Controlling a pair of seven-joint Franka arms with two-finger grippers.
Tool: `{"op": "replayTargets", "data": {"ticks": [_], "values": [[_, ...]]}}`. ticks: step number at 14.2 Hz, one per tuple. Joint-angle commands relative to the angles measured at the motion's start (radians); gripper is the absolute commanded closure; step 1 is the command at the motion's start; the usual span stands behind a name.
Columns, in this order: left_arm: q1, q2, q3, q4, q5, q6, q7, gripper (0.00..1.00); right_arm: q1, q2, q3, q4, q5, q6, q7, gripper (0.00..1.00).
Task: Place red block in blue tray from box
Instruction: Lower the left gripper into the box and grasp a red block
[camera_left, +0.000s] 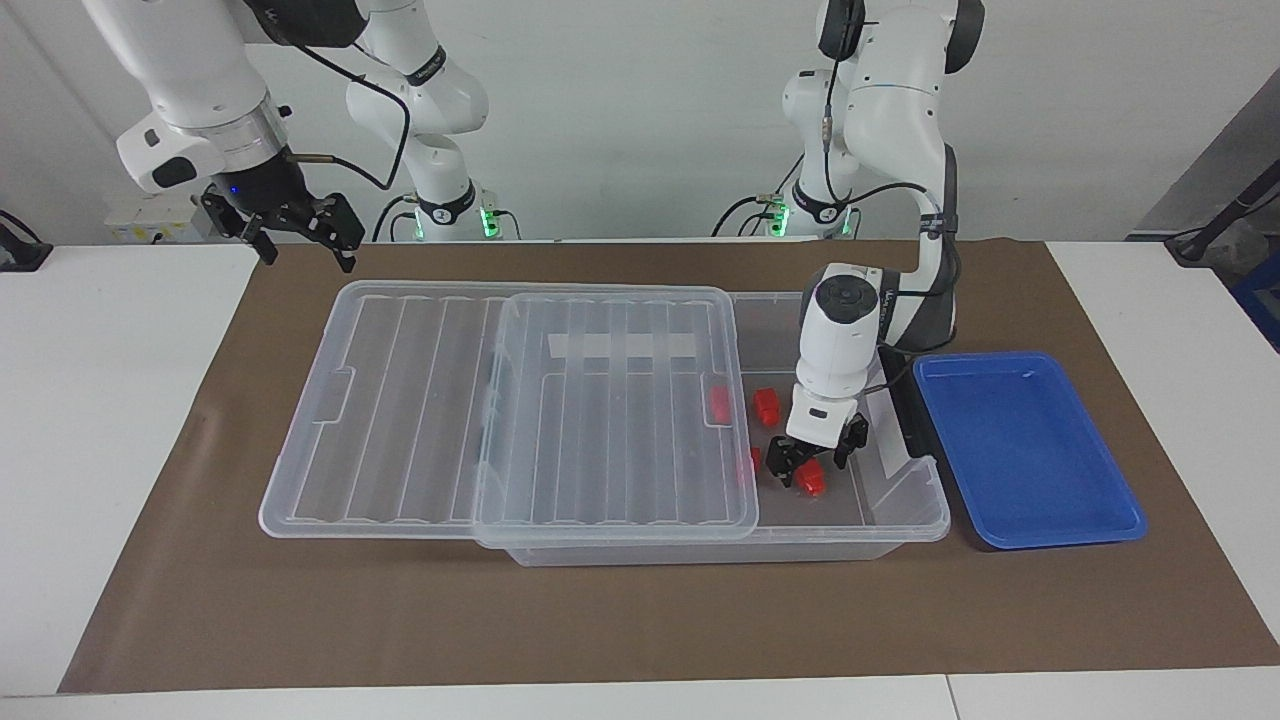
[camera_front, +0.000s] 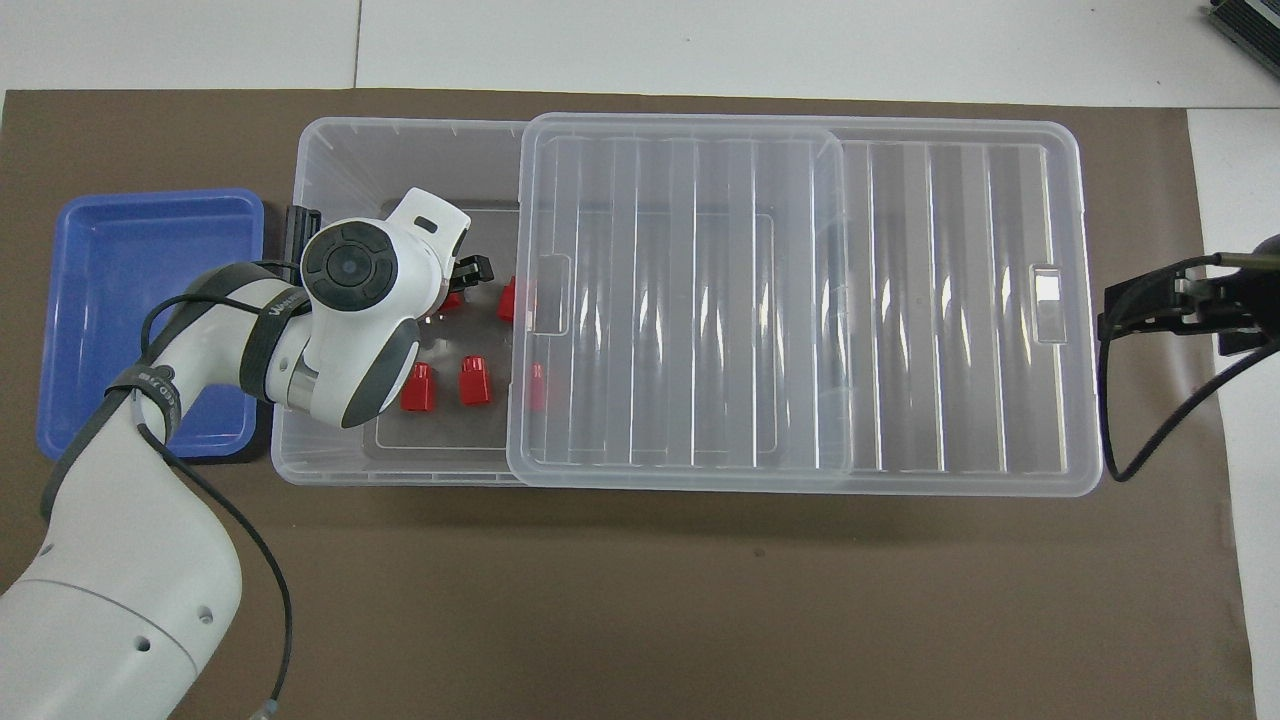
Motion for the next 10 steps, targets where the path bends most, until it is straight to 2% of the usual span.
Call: {"op": "replayTargets", "data": {"ticks": [1,2,5,10], "values": [[0.005,-0.008,-0.001,-0.022,0.02,0.023,0.008,0.17,-0.008,-0.029,0.006,-0.036,0.021,-0.007,0.01,0.0],[0.005,-0.008,0.0,-0.022,0.02,0.021,0.008,0.22,-0.01,-0.029,0.006,-0.036,0.021,-0.005,0.009,0.0],[0.005,-0.008,-0.001,-0.02,0.02,0.018,0.007,0.46,-0.007,-0.029,0.006,-0.038,0.019,0.002,0.01,0.0],[0.005,-0.01,-0.001,-0.019,0.02,0.011,0.005,0.98,-0.016,-0.032,0.006,-0.044,0.019,0.004,0.009,0.0]]}}
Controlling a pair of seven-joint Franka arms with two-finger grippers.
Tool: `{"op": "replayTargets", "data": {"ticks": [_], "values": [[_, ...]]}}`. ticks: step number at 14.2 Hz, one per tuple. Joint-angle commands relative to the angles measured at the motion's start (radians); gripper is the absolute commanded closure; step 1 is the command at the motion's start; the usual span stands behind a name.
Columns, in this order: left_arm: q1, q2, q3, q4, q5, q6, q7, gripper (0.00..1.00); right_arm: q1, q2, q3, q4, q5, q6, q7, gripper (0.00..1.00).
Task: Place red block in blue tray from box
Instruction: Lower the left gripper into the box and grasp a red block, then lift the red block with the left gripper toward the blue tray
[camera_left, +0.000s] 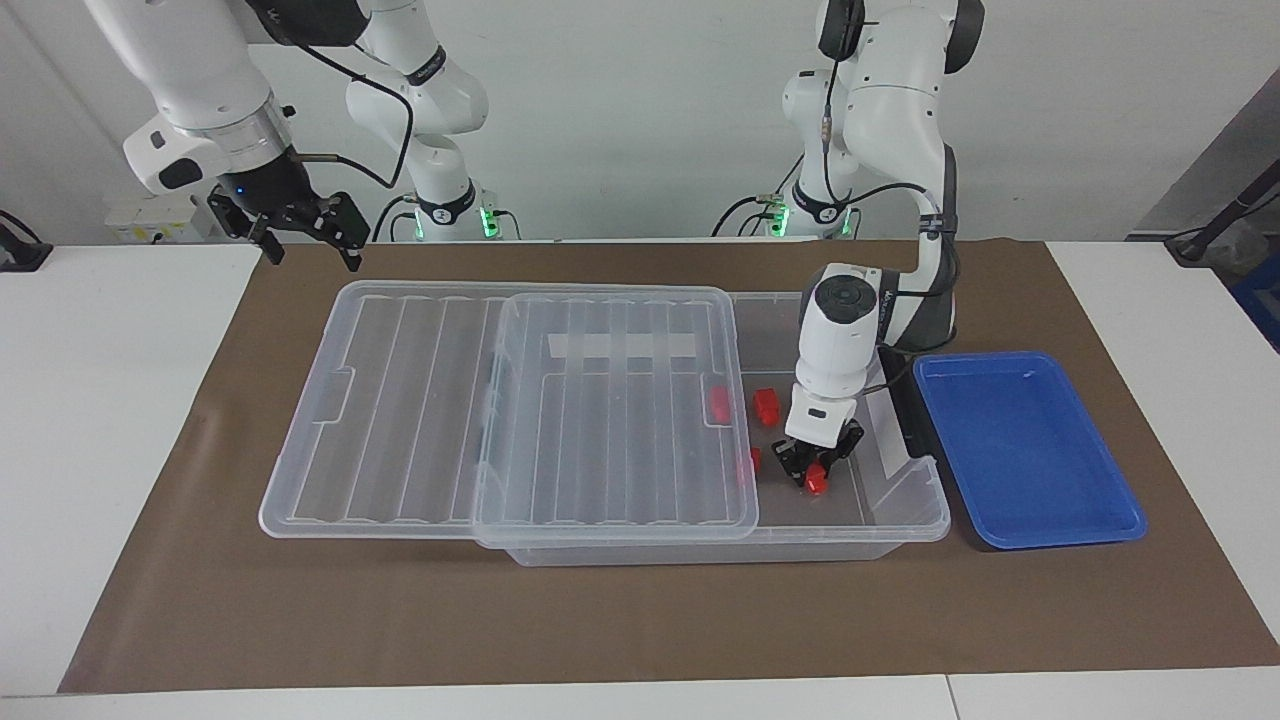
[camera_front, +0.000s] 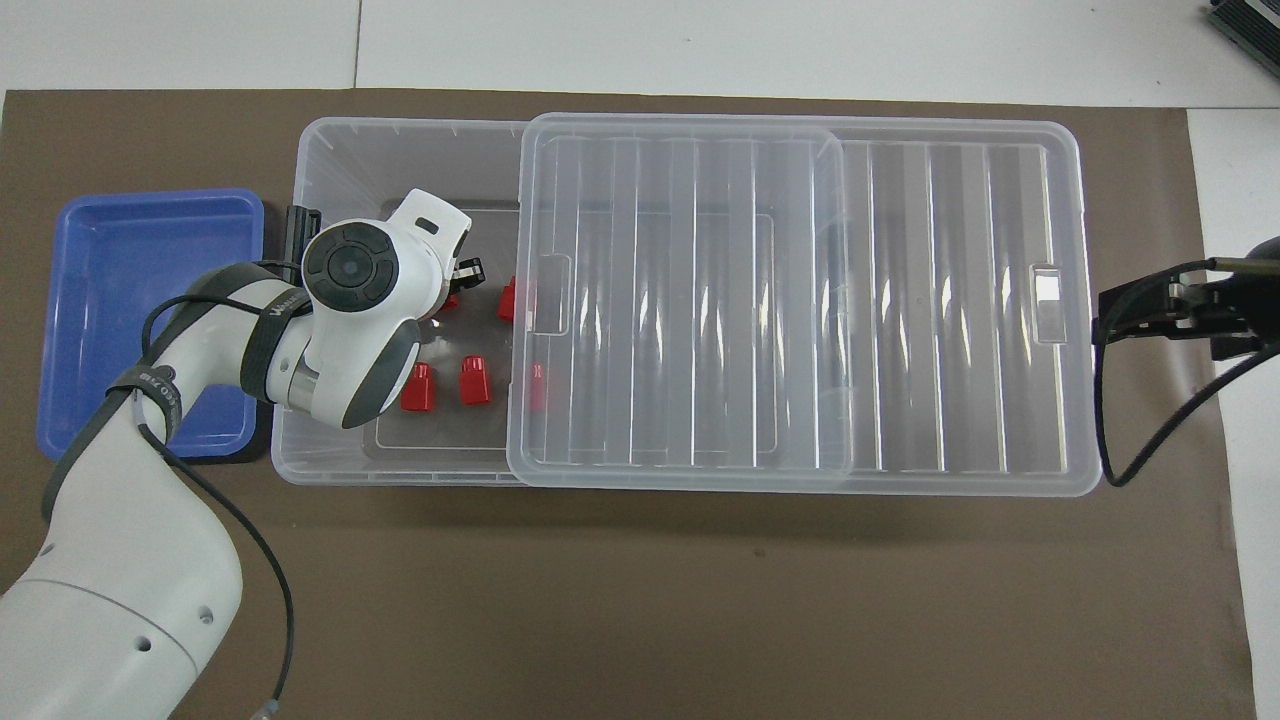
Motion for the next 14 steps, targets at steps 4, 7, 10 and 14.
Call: {"op": "replayTargets", "data": {"ticks": [4,7,10,14], "values": [[-0.001,-0.007,-0.003,0.054,0.014,-0.118,0.002,1.0,-0.01,-0.027,0.007,-0.035,0.016,0.01,0.01,0.0],[0.003,-0.024,-0.006,0.12,0.007,-0.223,0.013,1.0,-0.009,-0.027,0.007,-0.036,0.016,0.01,0.012,0.0],[0.012,-0.047,-0.008,0.129,0.006,-0.267,0.028,1.0,-0.006,-0.027,0.007,-0.036,0.016,0.007,0.016,0.0],[0.018,-0.088,-0.009,0.171,-0.051,-0.379,0.082,1.0,-0.007,-0.029,0.007,-0.036,0.016,0.007,0.016,0.0]]}}
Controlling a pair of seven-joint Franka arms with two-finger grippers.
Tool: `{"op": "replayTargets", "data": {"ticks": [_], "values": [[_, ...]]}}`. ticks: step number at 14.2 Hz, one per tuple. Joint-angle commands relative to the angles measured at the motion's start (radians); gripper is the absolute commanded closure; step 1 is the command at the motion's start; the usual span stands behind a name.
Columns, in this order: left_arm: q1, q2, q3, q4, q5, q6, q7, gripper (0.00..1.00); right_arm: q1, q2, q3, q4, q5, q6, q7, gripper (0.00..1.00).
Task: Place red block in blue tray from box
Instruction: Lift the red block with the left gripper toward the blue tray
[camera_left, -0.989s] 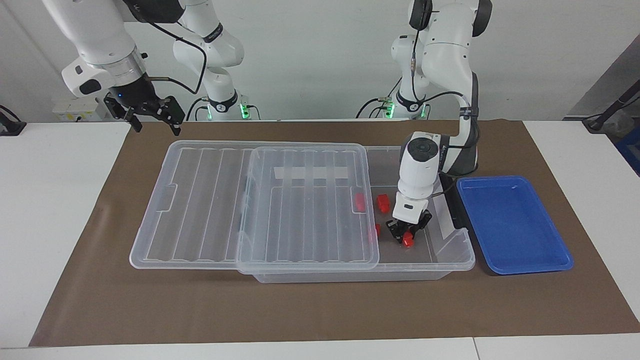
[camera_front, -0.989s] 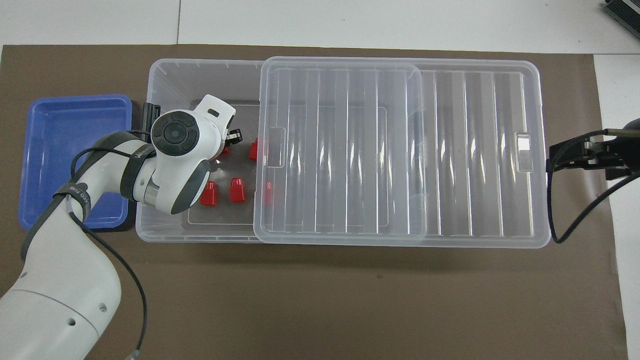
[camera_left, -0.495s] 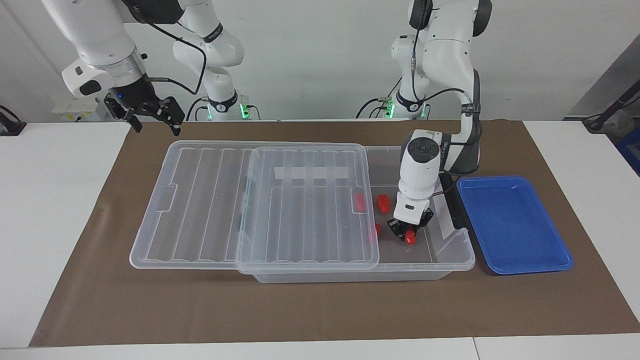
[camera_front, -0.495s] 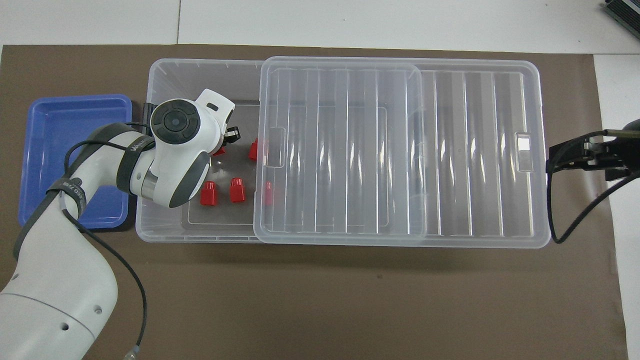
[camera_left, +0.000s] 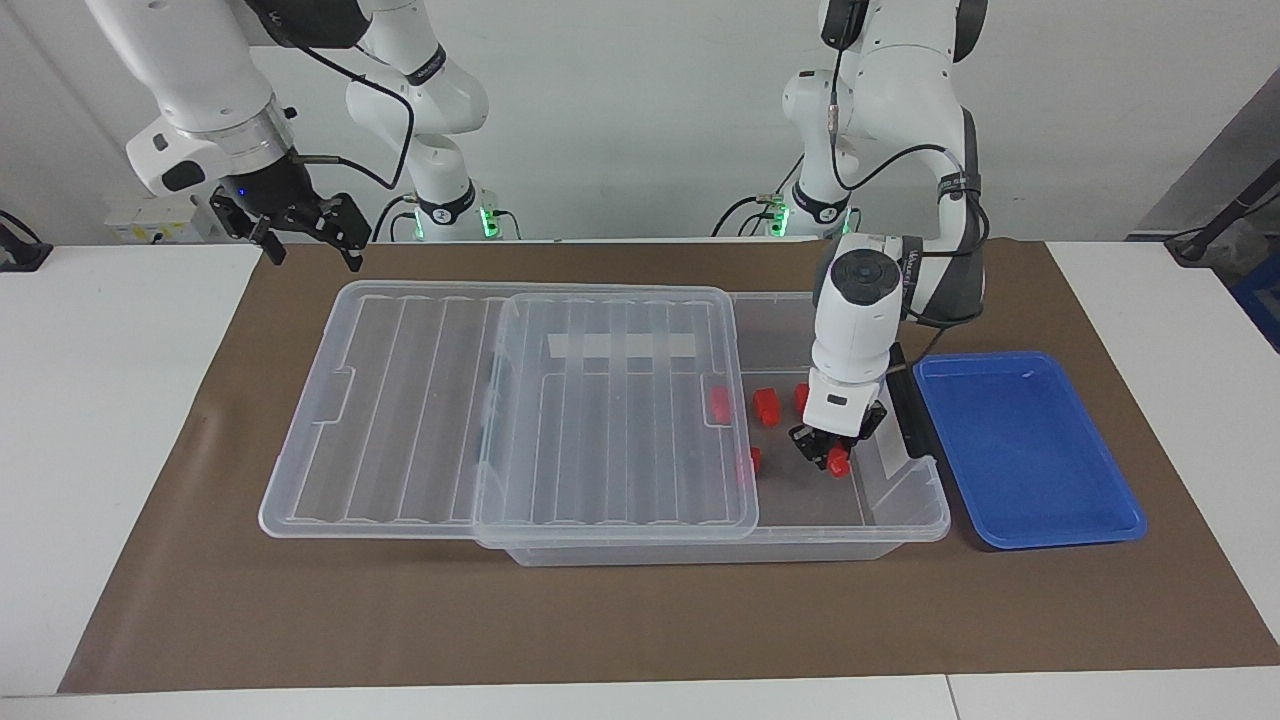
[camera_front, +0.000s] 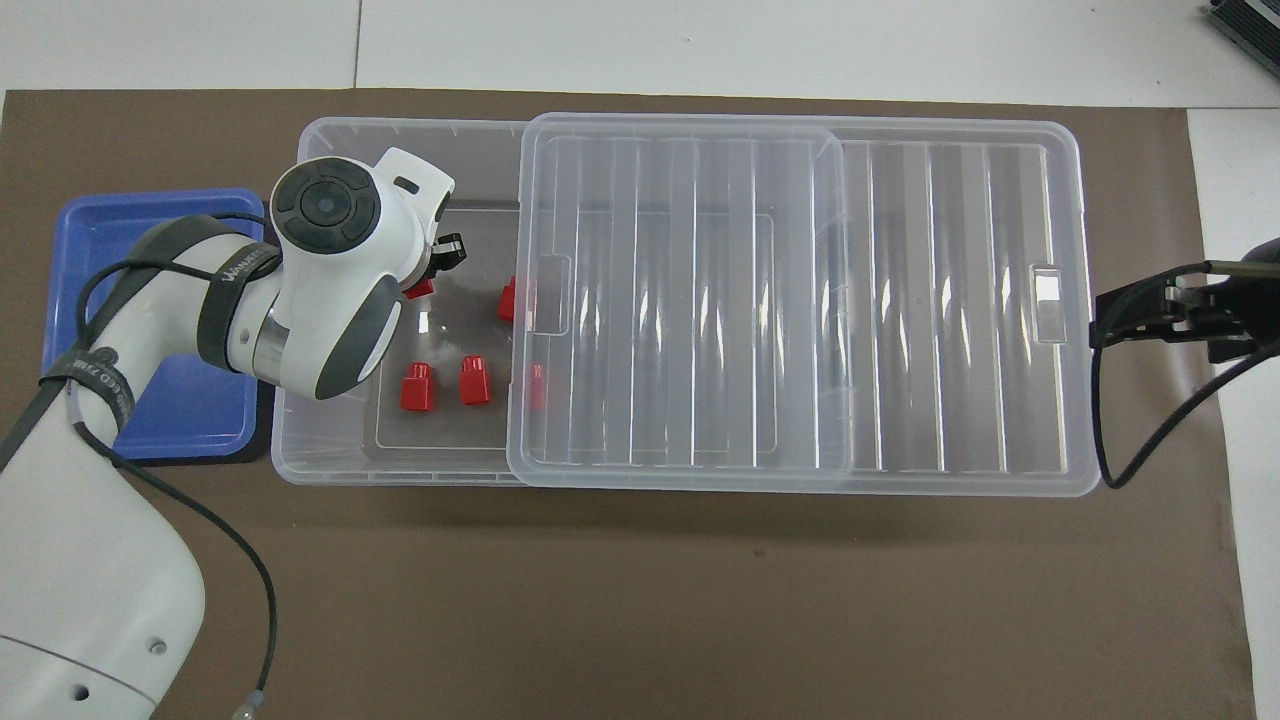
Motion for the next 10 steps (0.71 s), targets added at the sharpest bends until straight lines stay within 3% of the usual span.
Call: {"op": "replayTargets", "data": {"ticks": [1,4,10], "values": [[0.014,-0.039,-0.005,0.052,-0.052,-0.124,0.056,1.0,-0.009,-0.026,0.006,-0.03,0.016,0.005,0.013,0.0],[0.014,-0.068,0.009,0.111,-0.066,-0.269,0.119,1.0,-0.009,-0.026,0.006,-0.03,0.016,0.008,0.016,0.0],[0.124,-0.143,0.008,0.223,-0.132,-0.532,0.321,1.0,-0.009,-0.026,0.006,-0.03,0.016,0.008,0.015,0.0]]}}
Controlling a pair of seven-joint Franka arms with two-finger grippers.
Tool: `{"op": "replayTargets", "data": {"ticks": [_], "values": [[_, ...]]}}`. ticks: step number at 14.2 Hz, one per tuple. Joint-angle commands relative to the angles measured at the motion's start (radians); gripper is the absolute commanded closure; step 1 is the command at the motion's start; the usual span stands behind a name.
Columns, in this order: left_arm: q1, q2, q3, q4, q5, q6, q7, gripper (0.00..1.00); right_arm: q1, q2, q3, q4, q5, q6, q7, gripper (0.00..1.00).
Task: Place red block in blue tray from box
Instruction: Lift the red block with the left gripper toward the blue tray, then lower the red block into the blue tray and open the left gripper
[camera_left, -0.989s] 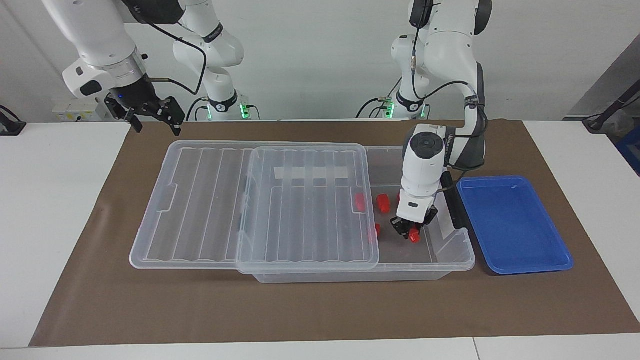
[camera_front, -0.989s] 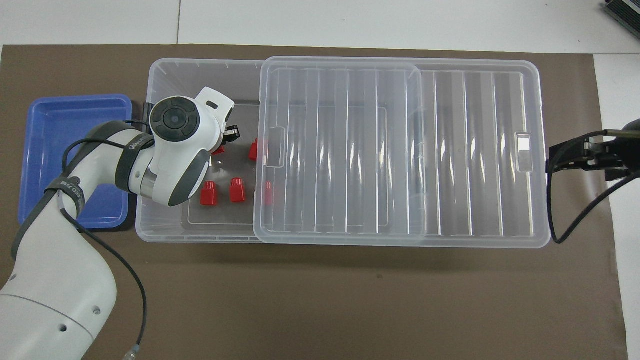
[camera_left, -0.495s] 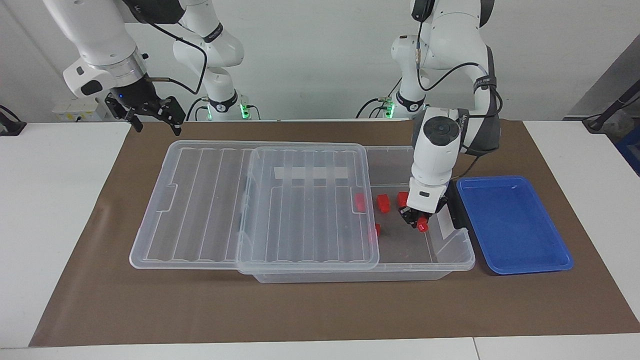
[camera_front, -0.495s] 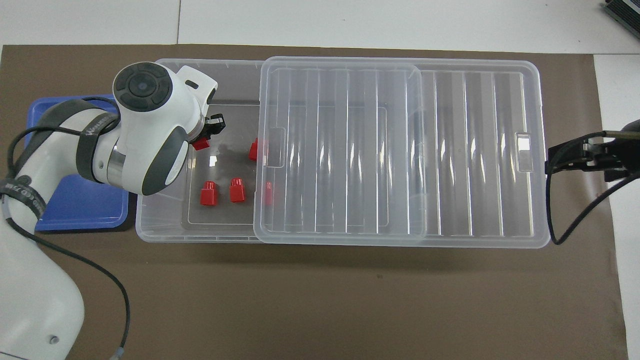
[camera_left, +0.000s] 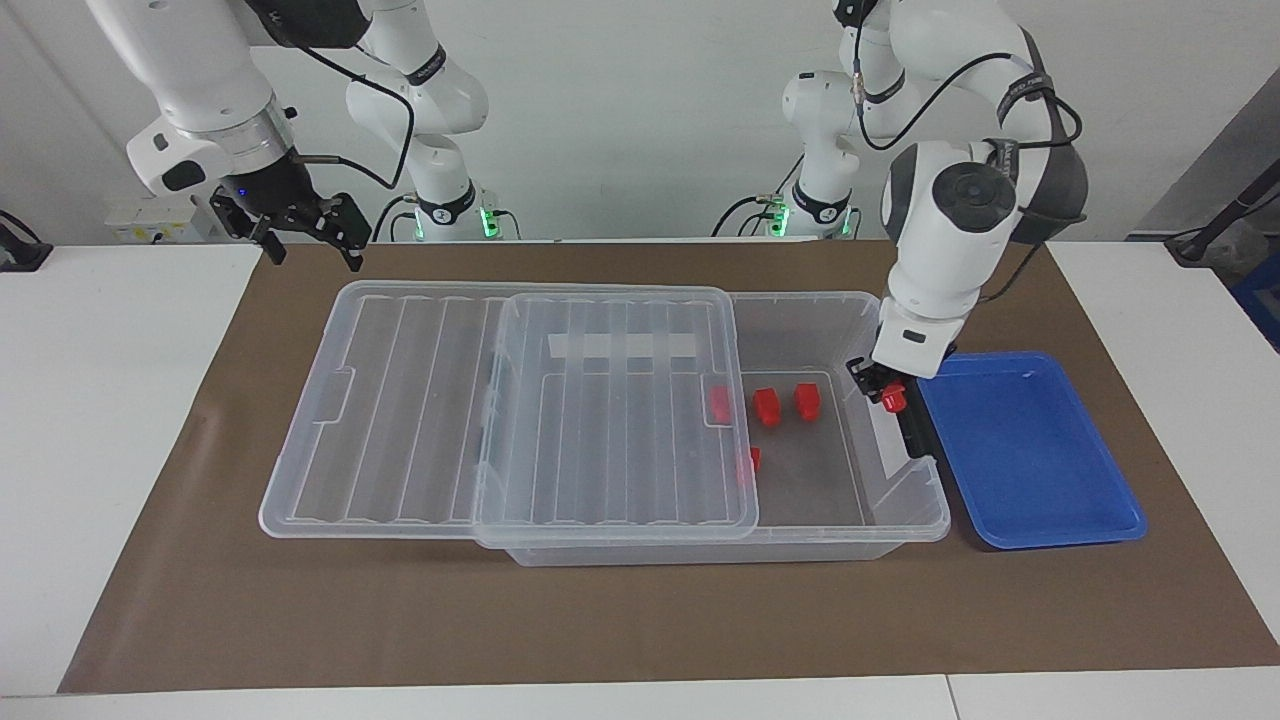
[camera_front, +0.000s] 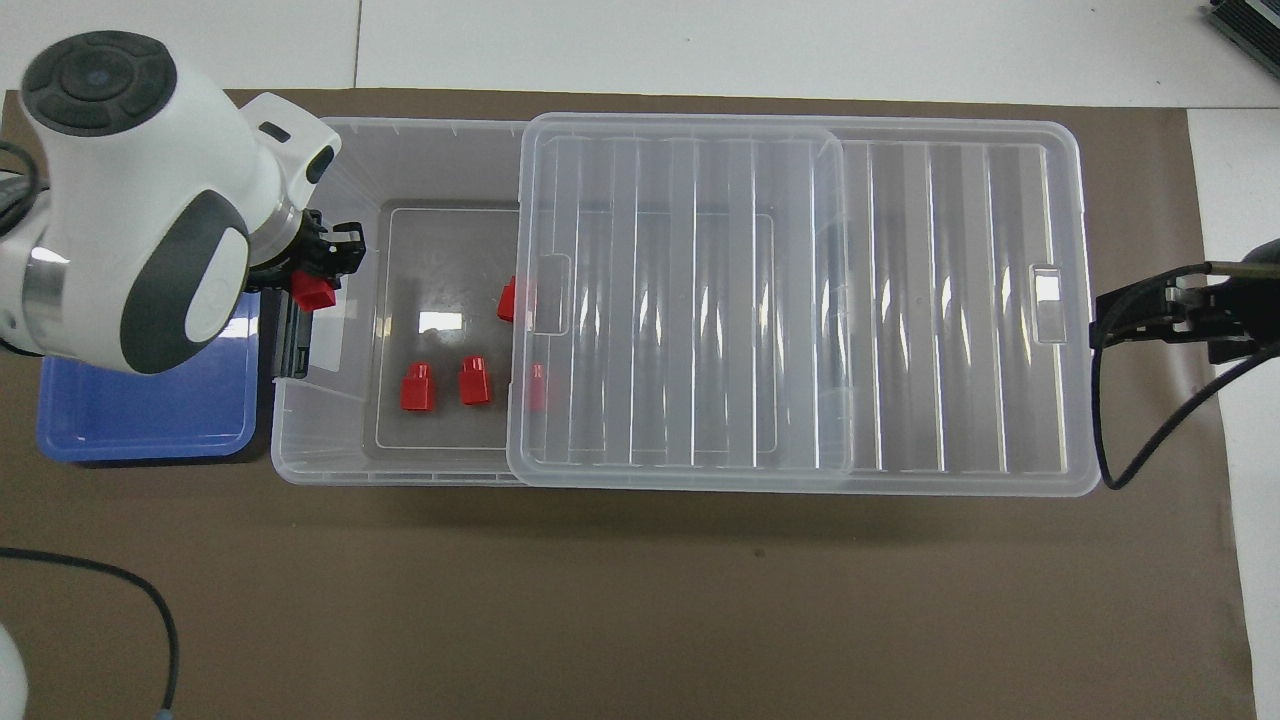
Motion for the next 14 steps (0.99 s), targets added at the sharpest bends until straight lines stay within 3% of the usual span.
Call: {"op": "replayTargets", "data": {"ticks": [1,4,8,11,14], "values": [[0.053,-0.016,-0.002,0.068,-0.035,-0.126,0.11,1.0,-0.009,-0.025,0.006,-0.029,0.016,0.008,0.018,0.0],[0.129,-0.022,-0.002,0.113,-0.05,-0.201,0.242,1.0,-0.009,-0.025,0.006,-0.029,0.016,0.008,0.015,0.0],[0.247,-0.057,0.005,0.086,-0.055,-0.143,0.51,1.0,-0.009,-0.025,0.006,-0.029,0.016,0.008,0.016,0.0],[0.341,-0.097,0.005,-0.029,-0.057,-0.024,0.629,1.0,-0.009,-0.024,0.006,-0.029,0.016,0.008,0.015,0.0],[0.409,-0.136,0.005,-0.231,-0.057,0.209,0.741,1.0,-0.01,-0.025,0.005,-0.029,0.016,0.009,0.013,0.0]]}}
